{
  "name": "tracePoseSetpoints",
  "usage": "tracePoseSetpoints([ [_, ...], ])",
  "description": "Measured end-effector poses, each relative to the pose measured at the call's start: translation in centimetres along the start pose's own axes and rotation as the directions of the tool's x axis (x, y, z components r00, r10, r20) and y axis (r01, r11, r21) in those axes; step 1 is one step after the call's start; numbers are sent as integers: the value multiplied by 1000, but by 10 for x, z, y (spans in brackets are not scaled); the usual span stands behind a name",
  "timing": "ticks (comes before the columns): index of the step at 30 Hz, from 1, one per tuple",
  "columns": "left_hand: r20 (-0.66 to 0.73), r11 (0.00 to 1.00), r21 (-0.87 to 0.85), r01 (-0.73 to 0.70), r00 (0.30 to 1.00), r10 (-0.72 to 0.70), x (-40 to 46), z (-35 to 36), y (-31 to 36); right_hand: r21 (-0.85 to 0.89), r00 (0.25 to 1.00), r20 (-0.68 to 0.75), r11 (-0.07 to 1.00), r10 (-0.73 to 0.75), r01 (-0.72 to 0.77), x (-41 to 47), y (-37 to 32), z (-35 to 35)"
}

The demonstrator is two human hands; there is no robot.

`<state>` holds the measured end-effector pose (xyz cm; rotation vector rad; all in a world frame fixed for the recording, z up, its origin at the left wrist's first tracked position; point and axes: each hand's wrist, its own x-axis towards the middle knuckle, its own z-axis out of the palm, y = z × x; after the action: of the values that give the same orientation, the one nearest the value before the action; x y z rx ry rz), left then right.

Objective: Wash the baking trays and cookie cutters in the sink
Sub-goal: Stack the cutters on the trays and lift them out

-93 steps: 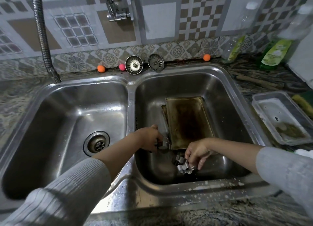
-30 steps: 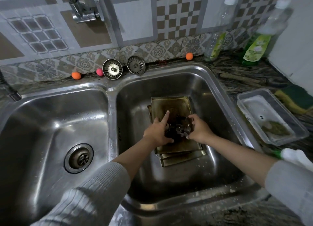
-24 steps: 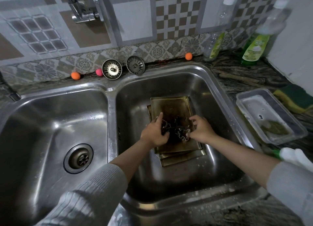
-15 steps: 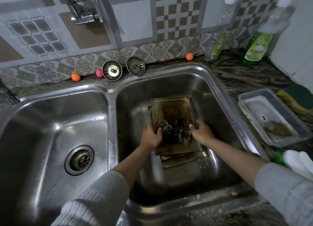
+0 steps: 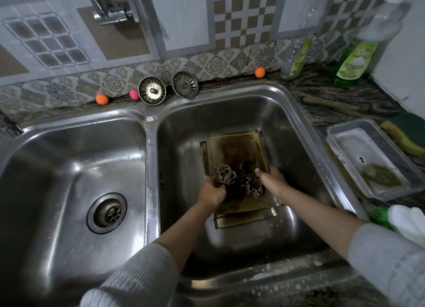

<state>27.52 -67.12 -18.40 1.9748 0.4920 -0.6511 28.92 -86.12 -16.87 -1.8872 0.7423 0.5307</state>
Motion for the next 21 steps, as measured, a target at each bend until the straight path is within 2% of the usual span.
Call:
tracePoseSetpoints([
  [4, -70, 1000, 16, 22, 997, -20, -3, -4, 0, 14, 1000, 13, 1000, -24, 24, 2, 3, 3],
  [7, -63, 998, 26, 56, 997, -54, -6, -6, 2, 36, 999, 39, 999, -27, 26, 4, 4, 3],
  [12, -69, 981, -115, 153, 984, -162, 20, -5, -19, 140, 983, 184, 989, 23, -50, 8, 12, -3],
  [16, -41, 957, -242, 157, 984, -172, 29, -4, -27, 230, 949, 314, 969, 18, -94, 3, 5, -2],
  [19, -12, 930, -341, 140, 988, -153, 3, -13, -1, 262, 952, 307, 962, -6, -79, 3, -1, -1],
  [21, -15, 910, -389, 145, 987, -163, 1, -15, 4, 275, 967, 251, 961, -34, -37, 4, -3, -2],
])
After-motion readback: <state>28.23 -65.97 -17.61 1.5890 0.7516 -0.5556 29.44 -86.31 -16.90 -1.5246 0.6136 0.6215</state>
